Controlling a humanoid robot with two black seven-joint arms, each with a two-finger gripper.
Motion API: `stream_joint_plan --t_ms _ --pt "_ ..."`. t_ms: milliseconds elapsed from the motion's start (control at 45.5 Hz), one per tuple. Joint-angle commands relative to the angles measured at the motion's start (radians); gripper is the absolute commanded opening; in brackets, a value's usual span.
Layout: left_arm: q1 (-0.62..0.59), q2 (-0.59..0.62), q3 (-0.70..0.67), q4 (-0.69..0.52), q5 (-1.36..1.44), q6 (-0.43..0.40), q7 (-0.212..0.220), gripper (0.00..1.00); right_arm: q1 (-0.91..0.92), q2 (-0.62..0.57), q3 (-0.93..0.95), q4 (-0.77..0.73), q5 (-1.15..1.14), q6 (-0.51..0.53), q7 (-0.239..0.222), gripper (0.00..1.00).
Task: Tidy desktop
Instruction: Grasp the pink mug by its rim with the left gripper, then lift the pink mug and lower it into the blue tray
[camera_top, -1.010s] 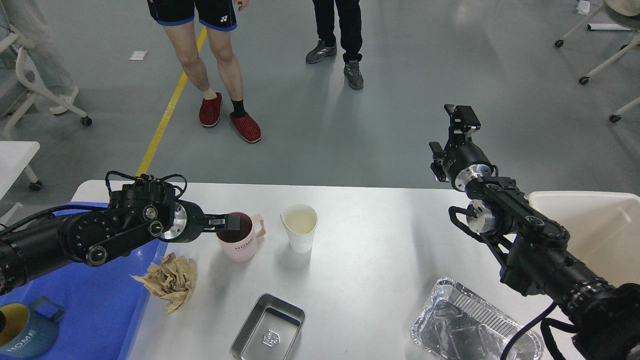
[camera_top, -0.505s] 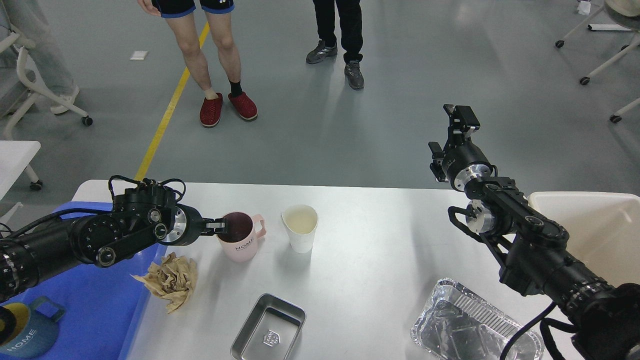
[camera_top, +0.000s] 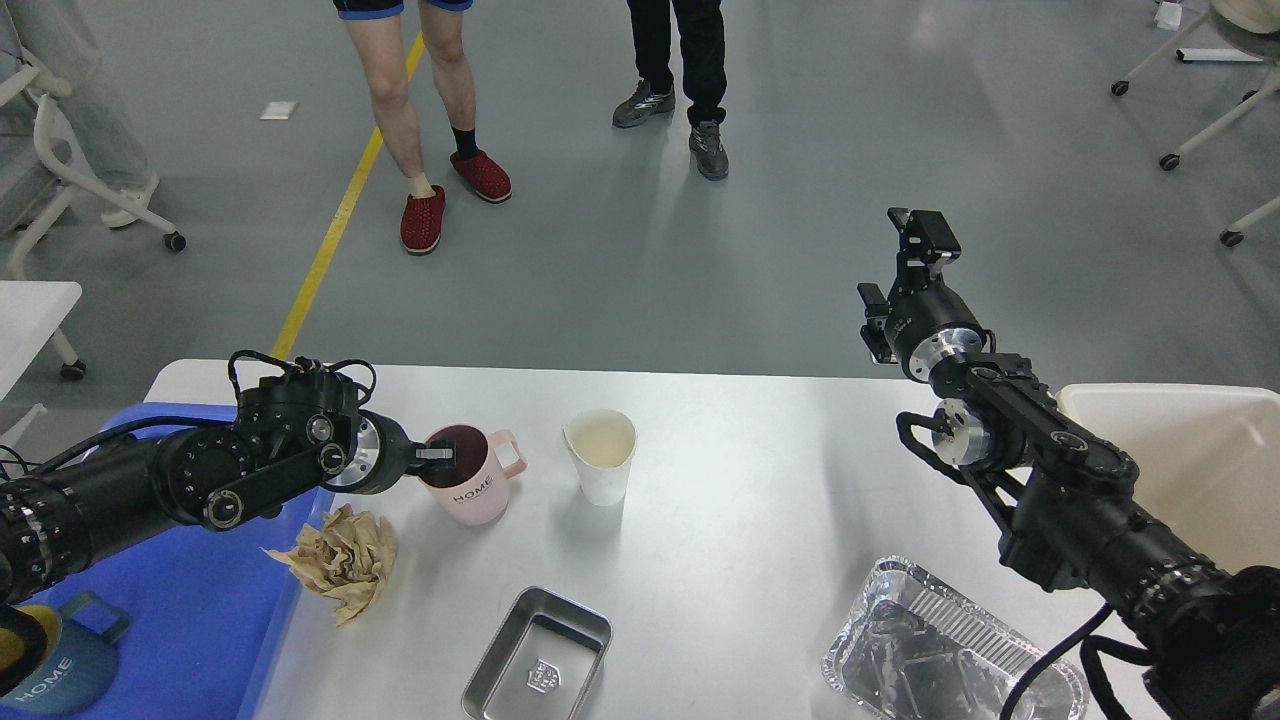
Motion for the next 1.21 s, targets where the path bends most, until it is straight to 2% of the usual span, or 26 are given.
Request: stream_joint_plan --t_ms 0,132,220,329,461,571,703,857,988,1186 --pt "-0.018 -0.003 -0.015 -0.001 -0.001 -0.038 0.001 0.01 -0.001 0.0 0.0 0.001 0.0 -0.005 0.0 1.0" --pt "-0.11 0.012 -0.018 -0.042 -0.047 -0.098 0.006 0.01 0.0 0.0 0.0 0.001 0.0 -0.006 0.0 1.0" --pt "-0.199 0.09 -0.017 -0.123 -0.084 -0.141 0.02 0.01 -0.001 -0.001 0.0 0.001 0.0 -0.006 0.0 1.0" --pt "-0.261 0.207 -0.015 -0.278 -0.096 -0.158 0.031 0.01 -0.001 -0.001 0.0 0.003 0.0 -0.006 0.0 1.0" --pt "-0.276 0.397 -0.014 -0.471 -0.096 -0.167 0.038 0.01 -0.001 0.0 0.0 0.008 0.0 -0.006 0.0 1.0" --pt "-0.281 0.527 -0.02 -0.556 -0.098 -0.199 0.038 0.01 -0.004 0.003 0.0 0.008 0.0 -0.008 0.0 1.0" --pt "-0.313 0.668 -0.03 -0.602 -0.101 -0.256 0.035 0.01 -0.004 0.008 0.0 0.008 0.0 -0.008 0.0 1.0" --pt "-0.35 0.799 -0.124 -0.631 -0.148 -0.366 0.032 0.01 -0.004 0.009 0.0 0.008 0.0 -0.008 0.0 1.0" --pt "-0.365 0.84 -0.21 -0.637 -0.165 -0.429 0.034 0.01 -0.003 0.011 0.0 0.008 0.0 -0.008 0.0 1.0" --pt "-0.363 0.863 -0.231 -0.639 -0.181 -0.449 0.035 0.02 -0.003 0.012 0.0 0.008 0.0 -0.008 0.0 1.0"
